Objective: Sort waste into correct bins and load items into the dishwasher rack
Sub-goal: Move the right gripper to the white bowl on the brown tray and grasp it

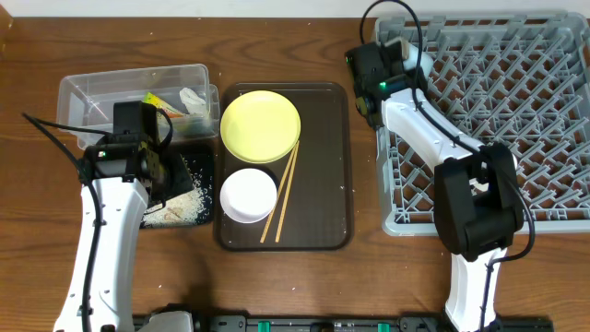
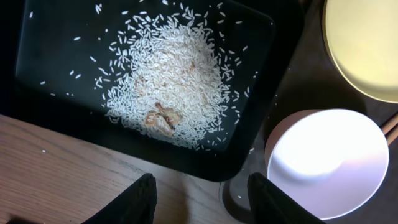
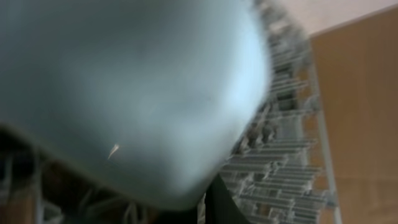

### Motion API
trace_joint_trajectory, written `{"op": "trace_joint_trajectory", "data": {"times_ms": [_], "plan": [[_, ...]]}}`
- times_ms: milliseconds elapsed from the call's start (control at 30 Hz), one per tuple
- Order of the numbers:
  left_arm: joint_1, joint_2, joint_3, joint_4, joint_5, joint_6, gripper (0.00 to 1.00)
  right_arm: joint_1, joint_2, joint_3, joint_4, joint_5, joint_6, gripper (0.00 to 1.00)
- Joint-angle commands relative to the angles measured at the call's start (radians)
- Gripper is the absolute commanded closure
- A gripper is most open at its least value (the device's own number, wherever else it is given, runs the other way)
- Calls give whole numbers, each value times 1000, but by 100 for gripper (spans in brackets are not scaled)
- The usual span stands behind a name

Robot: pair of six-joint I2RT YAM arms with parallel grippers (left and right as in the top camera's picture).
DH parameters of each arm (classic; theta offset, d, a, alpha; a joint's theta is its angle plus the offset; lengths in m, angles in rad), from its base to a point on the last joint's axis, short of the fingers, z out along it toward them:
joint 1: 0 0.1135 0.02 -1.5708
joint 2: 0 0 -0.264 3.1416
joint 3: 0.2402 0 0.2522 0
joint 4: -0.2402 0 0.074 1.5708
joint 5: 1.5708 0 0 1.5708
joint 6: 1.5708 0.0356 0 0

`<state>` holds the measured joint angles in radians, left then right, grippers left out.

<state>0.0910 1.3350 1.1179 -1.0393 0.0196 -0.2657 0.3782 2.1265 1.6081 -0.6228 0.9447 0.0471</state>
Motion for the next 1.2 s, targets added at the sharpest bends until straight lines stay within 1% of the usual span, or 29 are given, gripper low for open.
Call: {"op": "trace_joint_trajectory", "data": {"times_ms": [0, 100, 200, 267, 300, 333, 367, 400, 433, 500, 567, 633, 700, 767, 1000, 1067, 1167], "plan": [[4, -7, -1, 0, -4, -6, 50, 1, -63, -6, -76, -94, 208, 99], [4, -7, -1, 0, -4, -6, 50, 1, -116, -6, -143, -176, 233, 98], [4, -7, -1, -1, -4, -6, 50, 3, -177, -6, -176, -220, 233, 81], [4, -7, -1, -3, -5, -6, 50, 4, -228, -6, -187, -243, 233, 74], [4, -7, -1, -5, -5, -6, 50, 4, -253, -6, -187, -266, 233, 66], [4, -7, -1, -8, -5, -6, 49, 5, -282, -6, -187, -306, 233, 57], [4, -7, -1, -9, -5, -6, 49, 6, -316, -6, -182, -383, 232, 50], [4, -7, -1, -11, -5, -6, 49, 7, -330, -6, -180, -429, 227, 48], [4, -7, -1, -12, -5, -6, 45, 8, -350, -6, -180, -506, 225, 47], [4, -7, -1, -19, -6, -6, 43, 10, -378, -6, -182, -704, 225, 46], [4, -7, -1, -25, -7, -13, 39, 10, -386, -6, -182, -904, 215, 45], [5, -7, -1, -40, -46, -60, 38, 16, -381, -8, -183, -1106, 178, 45], [11, -7, -1, -69, -113, -123, 36, 35, -369, -8, -198, -1236, 153, 45], [31, -7, -1, -93, -141, -155, 32, 64, -354, -8, -225, -1281, 154, 45], [129, -7, -1, -112, -140, -159, 25, 210, -269, -10, -297, -1297, 154, 45], [143, -7, -1, -112, -140, -159, 25, 257, -238, -10, -303, -1296, 156, 45], [149, -7, -1, -112, -140, -159, 24, 321, -184, -10, -294, -1281, 199, 46]]}}
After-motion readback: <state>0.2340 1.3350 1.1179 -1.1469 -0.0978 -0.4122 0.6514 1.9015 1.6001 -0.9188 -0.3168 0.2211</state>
